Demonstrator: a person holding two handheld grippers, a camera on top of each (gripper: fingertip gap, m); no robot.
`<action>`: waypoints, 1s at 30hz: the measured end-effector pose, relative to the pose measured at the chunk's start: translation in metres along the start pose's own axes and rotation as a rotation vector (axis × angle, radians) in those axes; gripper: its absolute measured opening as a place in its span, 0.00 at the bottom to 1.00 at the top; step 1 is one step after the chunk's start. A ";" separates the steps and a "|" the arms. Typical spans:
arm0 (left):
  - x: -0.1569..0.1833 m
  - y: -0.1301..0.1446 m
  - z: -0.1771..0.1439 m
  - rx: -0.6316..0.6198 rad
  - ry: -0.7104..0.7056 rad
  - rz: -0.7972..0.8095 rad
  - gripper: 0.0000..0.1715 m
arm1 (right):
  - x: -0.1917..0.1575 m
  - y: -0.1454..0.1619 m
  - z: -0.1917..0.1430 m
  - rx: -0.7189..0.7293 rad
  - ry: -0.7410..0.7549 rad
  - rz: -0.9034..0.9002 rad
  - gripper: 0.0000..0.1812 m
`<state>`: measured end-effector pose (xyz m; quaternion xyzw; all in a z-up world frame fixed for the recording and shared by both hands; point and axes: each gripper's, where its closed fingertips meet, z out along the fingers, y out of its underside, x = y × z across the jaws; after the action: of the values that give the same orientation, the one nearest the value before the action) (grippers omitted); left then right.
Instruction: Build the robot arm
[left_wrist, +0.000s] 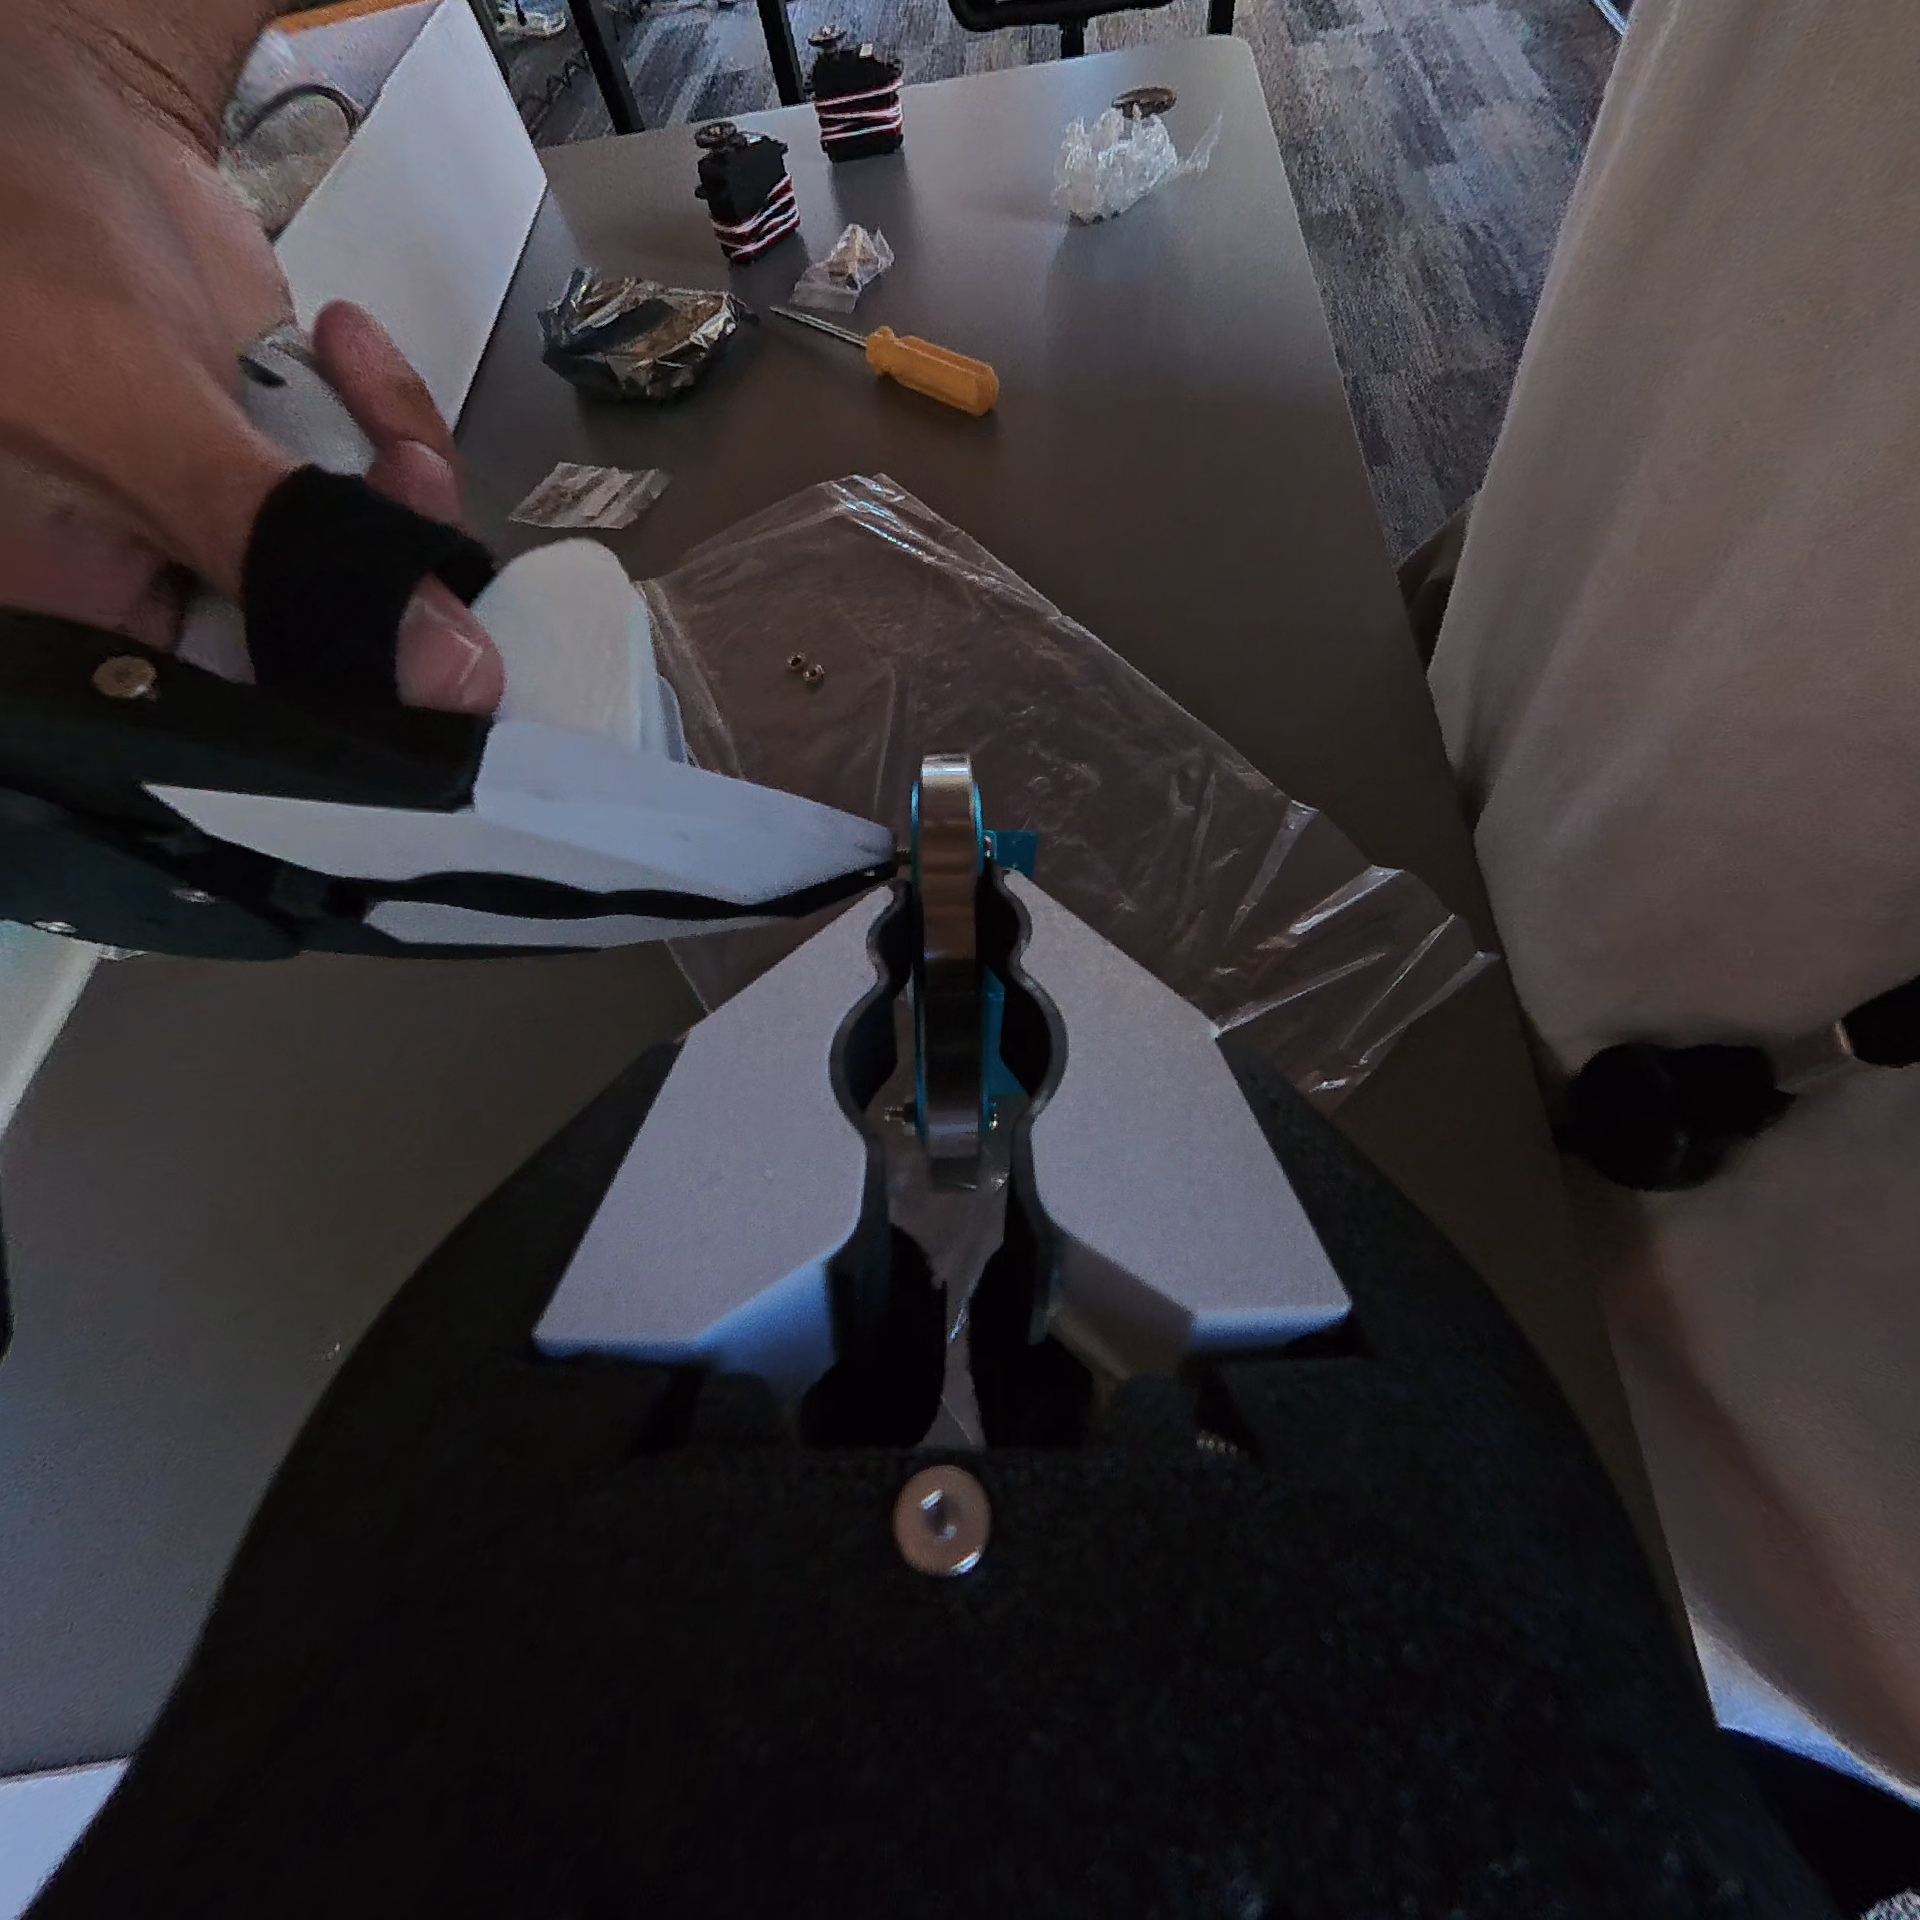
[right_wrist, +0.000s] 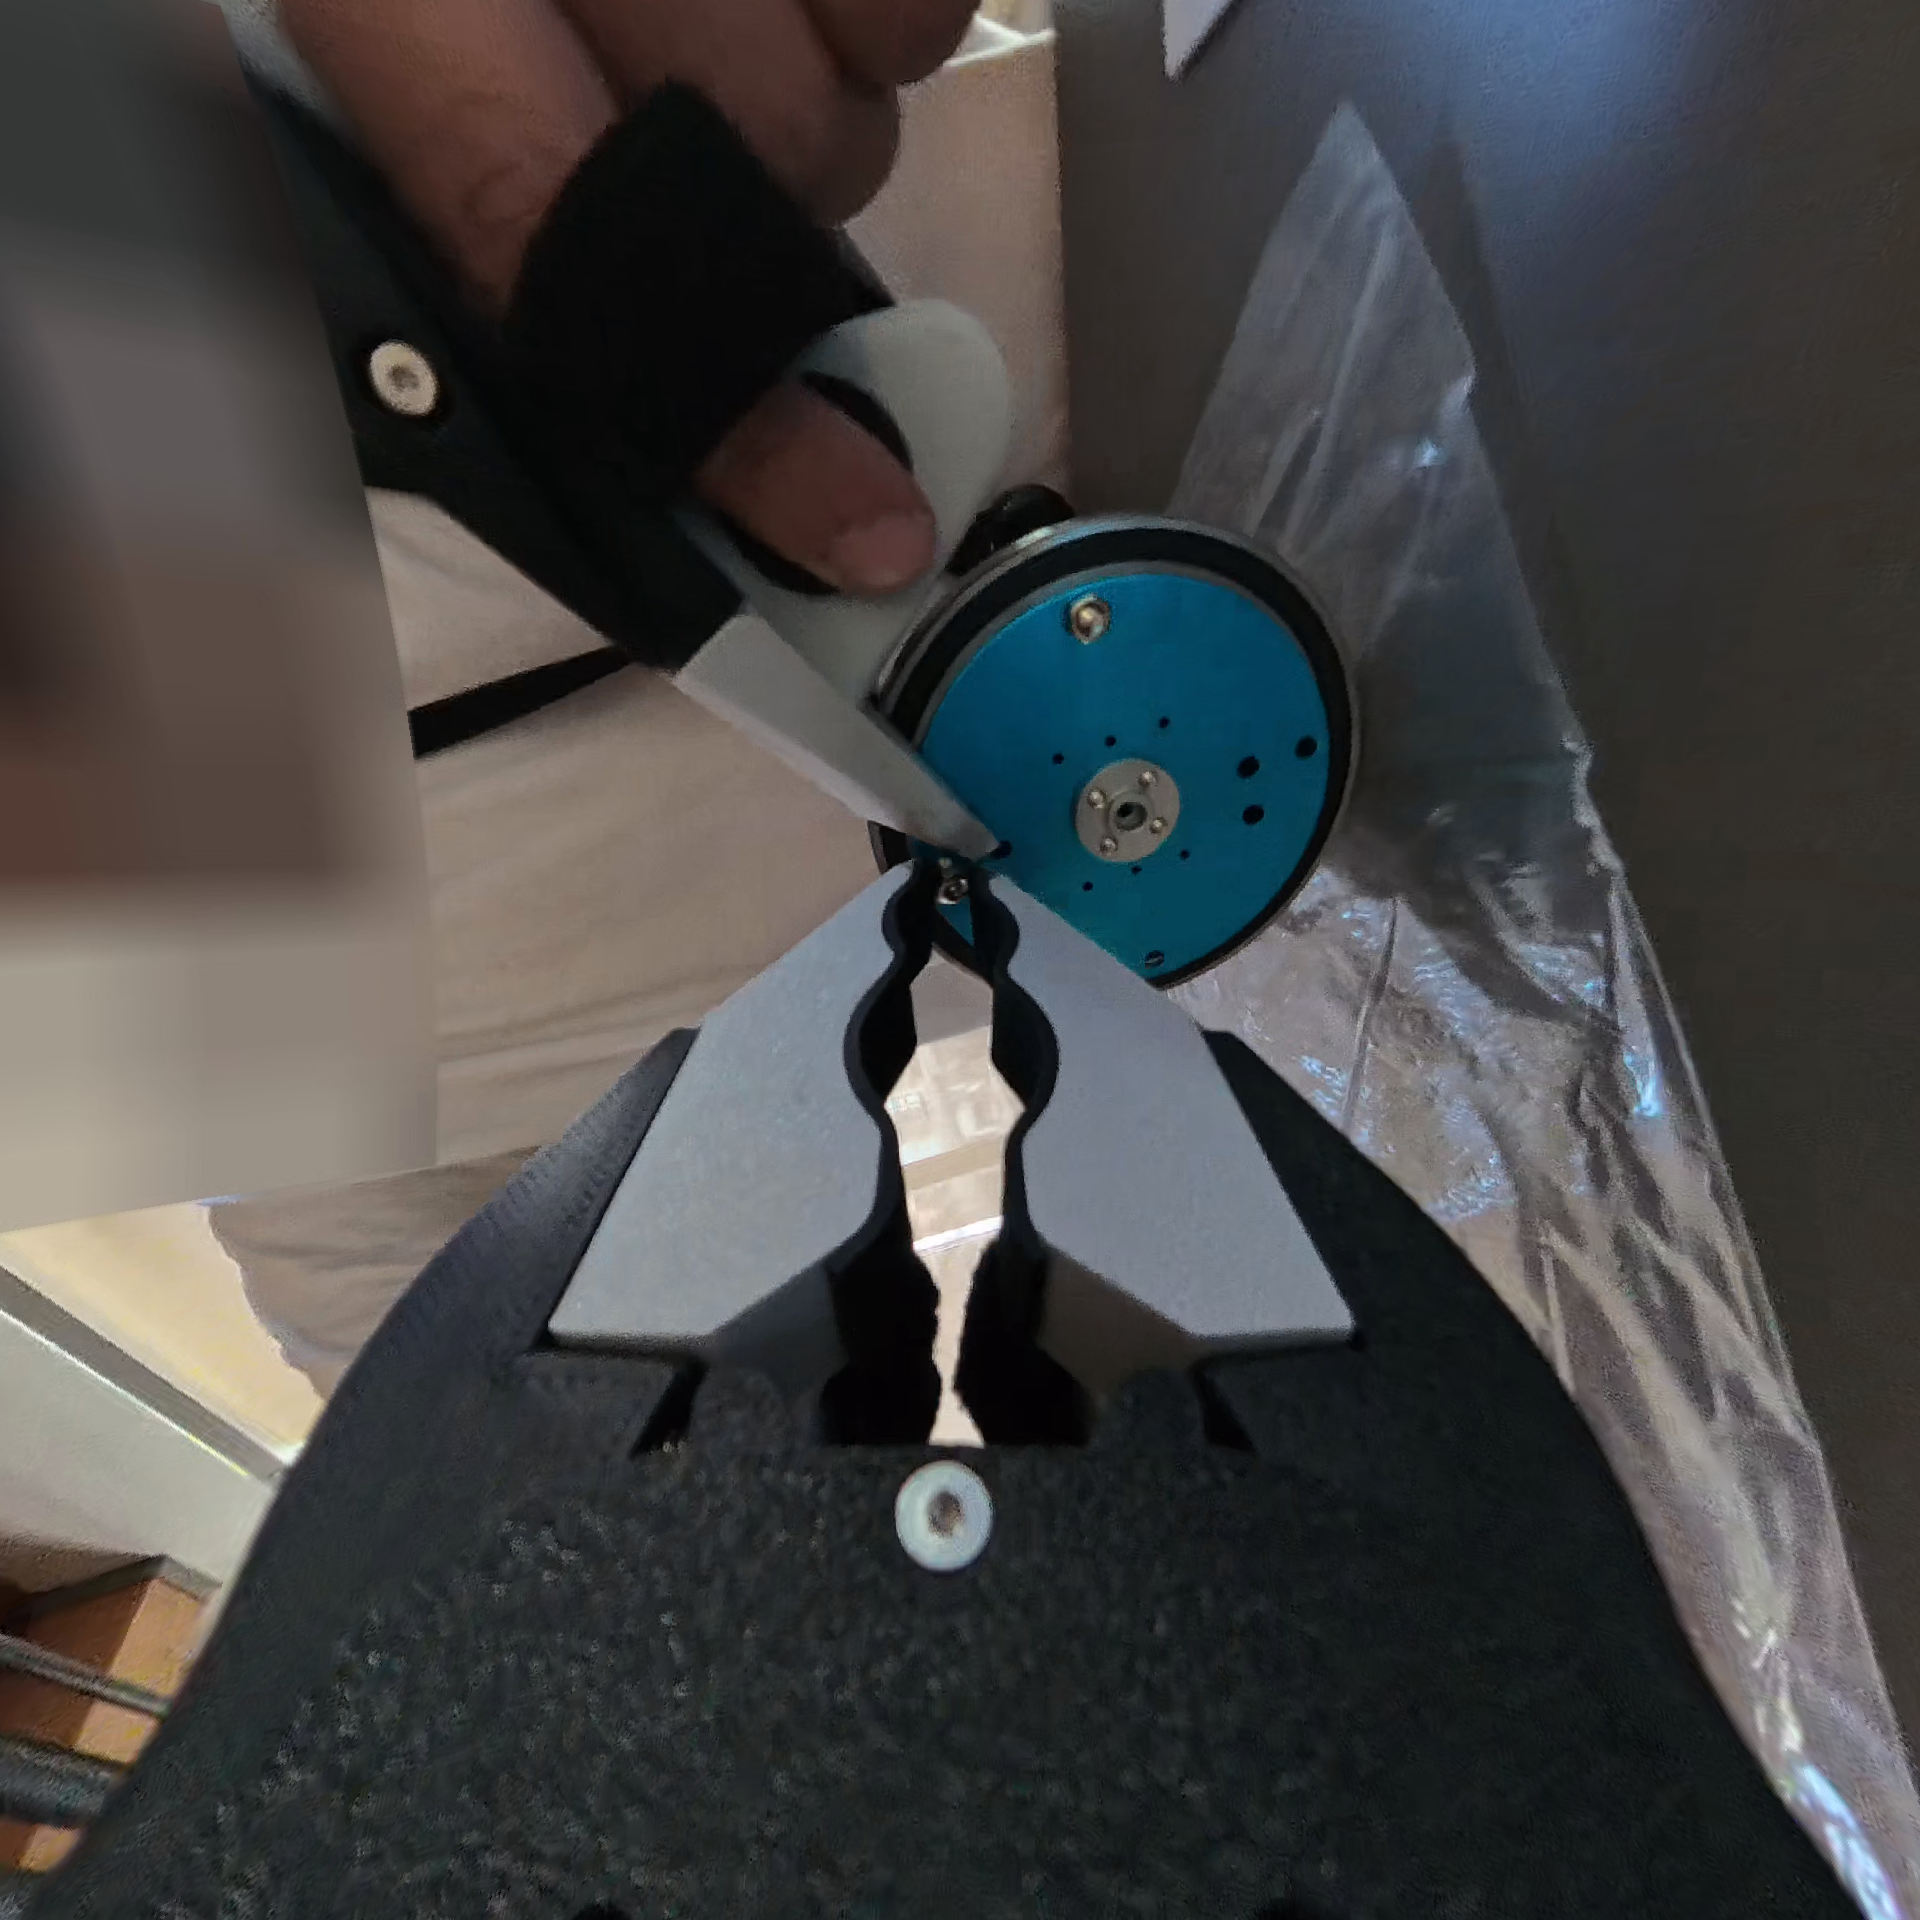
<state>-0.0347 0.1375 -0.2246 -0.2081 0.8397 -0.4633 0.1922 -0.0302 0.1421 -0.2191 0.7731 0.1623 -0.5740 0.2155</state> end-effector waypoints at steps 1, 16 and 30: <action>0.000 0.000 0.000 0.000 -0.001 0.000 0.07 | 0.000 0.000 0.000 -0.002 0.011 0.005 0.03; 0.002 0.001 -0.002 0.024 -0.001 0.005 0.07 | 0.074 0.043 -0.052 0.152 0.867 -0.288 0.03; -0.010 0.004 -0.005 0.055 0.020 -0.110 0.07 | 0.108 0.075 -0.041 0.360 1.230 -0.389 0.06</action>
<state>-0.0293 0.1477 -0.2240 -0.2438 0.8158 -0.4981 0.1639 0.0714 0.0997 -0.3019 0.9401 0.2936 -0.0752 -0.1558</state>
